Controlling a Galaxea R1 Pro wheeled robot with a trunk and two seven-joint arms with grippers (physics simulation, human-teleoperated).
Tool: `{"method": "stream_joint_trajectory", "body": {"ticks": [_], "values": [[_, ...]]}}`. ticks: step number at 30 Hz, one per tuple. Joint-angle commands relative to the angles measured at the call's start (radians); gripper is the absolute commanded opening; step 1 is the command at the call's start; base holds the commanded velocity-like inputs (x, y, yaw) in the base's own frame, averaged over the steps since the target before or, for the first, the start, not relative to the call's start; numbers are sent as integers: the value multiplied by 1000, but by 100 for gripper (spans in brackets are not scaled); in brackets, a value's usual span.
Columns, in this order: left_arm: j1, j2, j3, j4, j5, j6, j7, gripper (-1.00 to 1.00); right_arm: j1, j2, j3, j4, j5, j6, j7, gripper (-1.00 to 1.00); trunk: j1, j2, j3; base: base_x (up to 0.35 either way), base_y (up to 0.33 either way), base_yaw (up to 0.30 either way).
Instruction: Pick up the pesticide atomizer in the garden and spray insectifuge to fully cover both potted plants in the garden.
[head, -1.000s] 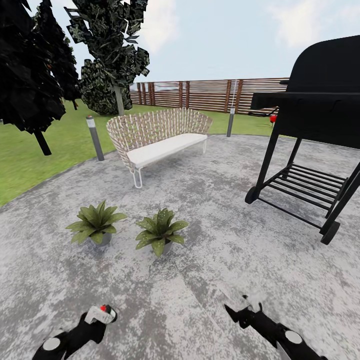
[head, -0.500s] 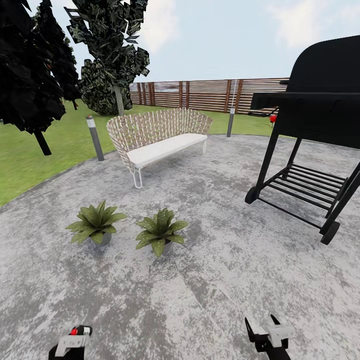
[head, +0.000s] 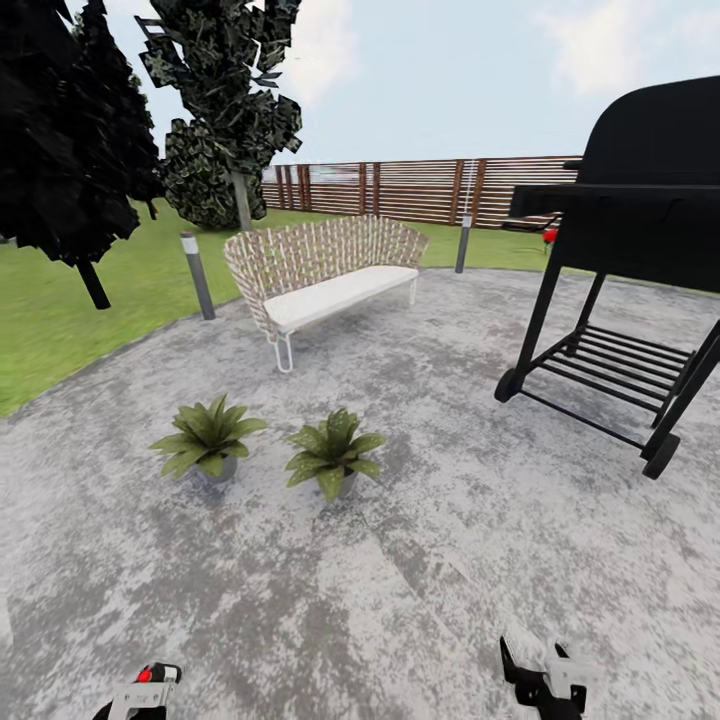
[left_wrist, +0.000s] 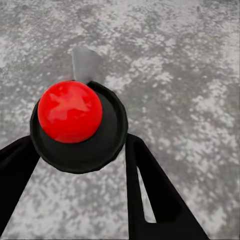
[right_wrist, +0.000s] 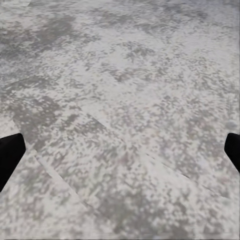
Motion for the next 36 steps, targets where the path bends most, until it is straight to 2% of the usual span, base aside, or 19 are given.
{"method": "stream_joint_trajectory", "body": {"ticks": [1, 7, 15, 36], "values": [[-1, -1, 8, 1, -9, -4, -7, -100, -1, 0, 6, 1, -12, 1, 7, 100, -1, 0, -1, -234, 230, 0], [-1, -1, 9, 12, -9, -5, -7, -100, 0, 0, 6, 1, -15, 5, 8, 100, -1, 0, -1, -196, 255, 0], [-1, 2, 9, 15, -10, -6, -7, -100, -1, 0, 6, 1, -16, 7, 7, 100, -1, 0, -1, -19, 322, -1], [-1, 2, 9, 15, -10, -6, -7, -100, 0, 0, 6, 1, -15, 9, 7, 100, -1, 0, -1, 0, 330, -254]]}}
